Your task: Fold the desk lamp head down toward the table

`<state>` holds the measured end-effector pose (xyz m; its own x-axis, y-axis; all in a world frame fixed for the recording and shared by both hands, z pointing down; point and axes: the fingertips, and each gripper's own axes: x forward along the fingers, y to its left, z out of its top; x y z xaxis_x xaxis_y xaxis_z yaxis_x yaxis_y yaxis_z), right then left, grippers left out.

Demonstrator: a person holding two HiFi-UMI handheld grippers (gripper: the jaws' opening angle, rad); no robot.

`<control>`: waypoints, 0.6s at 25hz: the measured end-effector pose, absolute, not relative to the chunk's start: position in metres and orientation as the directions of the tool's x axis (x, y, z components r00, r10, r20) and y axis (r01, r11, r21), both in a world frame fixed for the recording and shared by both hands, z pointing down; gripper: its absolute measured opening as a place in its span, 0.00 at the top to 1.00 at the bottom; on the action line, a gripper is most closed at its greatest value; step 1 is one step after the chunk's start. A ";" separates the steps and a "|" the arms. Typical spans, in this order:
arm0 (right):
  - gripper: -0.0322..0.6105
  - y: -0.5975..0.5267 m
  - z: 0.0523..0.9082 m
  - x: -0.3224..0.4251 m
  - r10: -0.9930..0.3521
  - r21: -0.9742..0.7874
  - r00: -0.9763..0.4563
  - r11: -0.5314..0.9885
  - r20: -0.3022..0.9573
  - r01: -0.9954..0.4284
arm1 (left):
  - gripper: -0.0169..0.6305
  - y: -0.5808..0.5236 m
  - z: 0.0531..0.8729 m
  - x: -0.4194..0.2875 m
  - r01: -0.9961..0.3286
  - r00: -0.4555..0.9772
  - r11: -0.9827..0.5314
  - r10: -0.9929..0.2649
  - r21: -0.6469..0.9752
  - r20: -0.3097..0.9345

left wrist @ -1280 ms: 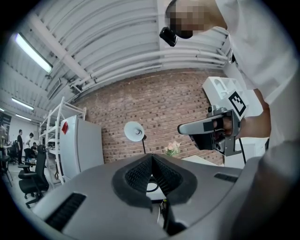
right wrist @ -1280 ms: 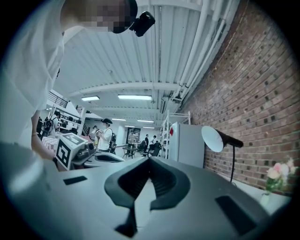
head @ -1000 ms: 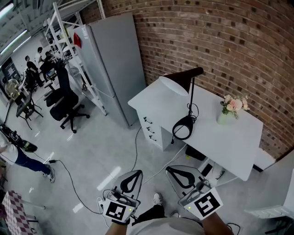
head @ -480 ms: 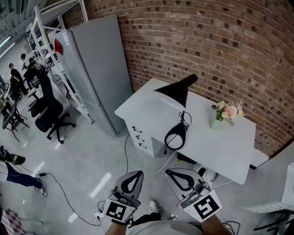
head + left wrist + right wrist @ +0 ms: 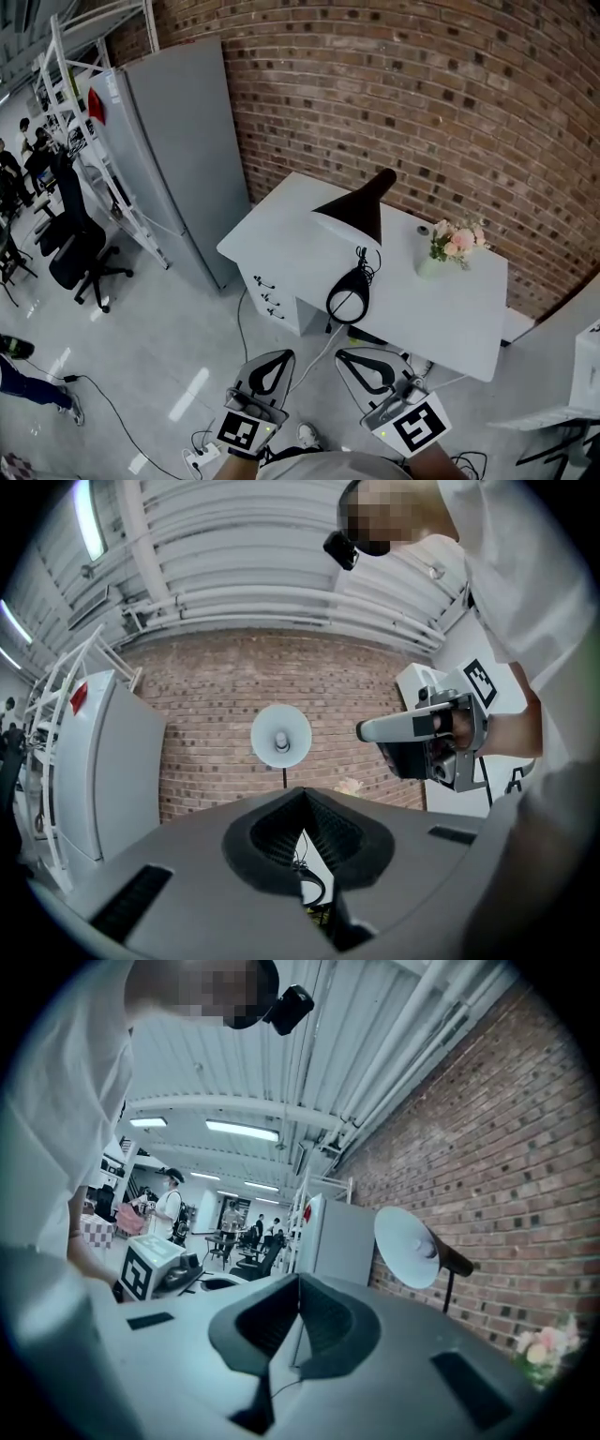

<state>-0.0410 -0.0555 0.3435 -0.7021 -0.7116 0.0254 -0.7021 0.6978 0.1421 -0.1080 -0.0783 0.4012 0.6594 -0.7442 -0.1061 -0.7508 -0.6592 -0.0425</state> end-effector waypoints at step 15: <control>0.92 -0.083 0.326 -0.045 -0.768 0.192 -0.640 0.632 0.025 -0.751 | 0.96 -0.101 0.400 -0.118 -0.723 0.687 -0.691 -0.715 -0.019 -0.134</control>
<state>-0.0451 -0.0826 0.3265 -0.6398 -0.7681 0.0251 -0.7511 0.6318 0.1916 -0.1178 -0.1012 0.4004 0.6865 -0.7147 -0.1337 -0.7228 -0.6908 -0.0185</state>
